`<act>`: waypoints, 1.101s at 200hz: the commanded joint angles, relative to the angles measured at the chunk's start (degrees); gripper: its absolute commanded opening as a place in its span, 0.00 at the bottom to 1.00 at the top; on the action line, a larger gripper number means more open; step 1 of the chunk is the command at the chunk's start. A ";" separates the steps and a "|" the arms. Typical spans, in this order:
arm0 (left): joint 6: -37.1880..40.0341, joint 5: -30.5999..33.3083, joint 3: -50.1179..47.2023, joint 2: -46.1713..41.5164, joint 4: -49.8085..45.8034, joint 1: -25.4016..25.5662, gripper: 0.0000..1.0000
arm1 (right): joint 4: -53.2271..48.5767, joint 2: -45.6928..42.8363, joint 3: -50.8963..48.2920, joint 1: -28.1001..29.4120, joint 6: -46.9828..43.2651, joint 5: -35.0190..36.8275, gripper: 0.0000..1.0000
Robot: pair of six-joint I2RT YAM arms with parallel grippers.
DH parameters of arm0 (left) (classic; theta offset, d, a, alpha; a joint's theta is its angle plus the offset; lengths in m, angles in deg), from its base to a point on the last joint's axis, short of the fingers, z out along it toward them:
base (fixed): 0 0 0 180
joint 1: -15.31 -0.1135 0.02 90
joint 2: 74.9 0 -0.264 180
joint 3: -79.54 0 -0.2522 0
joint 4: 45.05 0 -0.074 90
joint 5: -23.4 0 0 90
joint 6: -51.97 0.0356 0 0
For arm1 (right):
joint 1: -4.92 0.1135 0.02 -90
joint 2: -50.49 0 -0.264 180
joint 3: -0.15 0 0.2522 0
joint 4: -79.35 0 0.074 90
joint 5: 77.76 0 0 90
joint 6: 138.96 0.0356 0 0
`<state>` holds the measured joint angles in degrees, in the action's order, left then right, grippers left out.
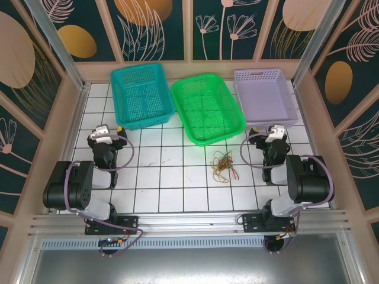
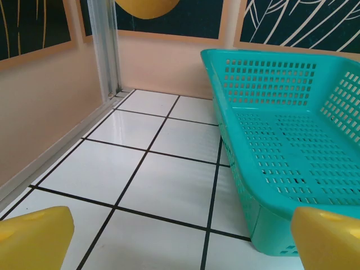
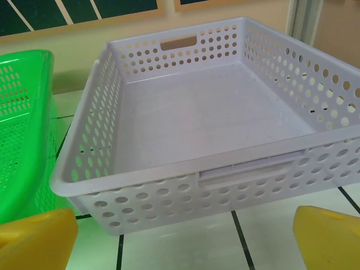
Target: Untangle the cables
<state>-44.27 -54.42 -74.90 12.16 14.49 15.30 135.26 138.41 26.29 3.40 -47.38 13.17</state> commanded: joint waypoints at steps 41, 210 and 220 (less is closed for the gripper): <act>-0.49 -0.41 0.25 -0.23 2.07 -0.08 0.99 | 1.70 0.35 1.07 -0.50 -0.35 -1.17 0.99; -0.53 -0.40 0.01 -0.42 2.14 -0.10 0.99 | 2.19 0.16 0.77 -0.58 -0.26 -1.21 0.99; -0.94 1.32 -1.27 -3.06 3.00 -0.08 0.99 | -0.48 -2.59 1.03 -0.42 0.61 1.38 0.99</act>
<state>-44.27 -54.39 -74.90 12.14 14.53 15.30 135.26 138.41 26.29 3.35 -47.38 12.58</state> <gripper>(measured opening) 0.988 0.988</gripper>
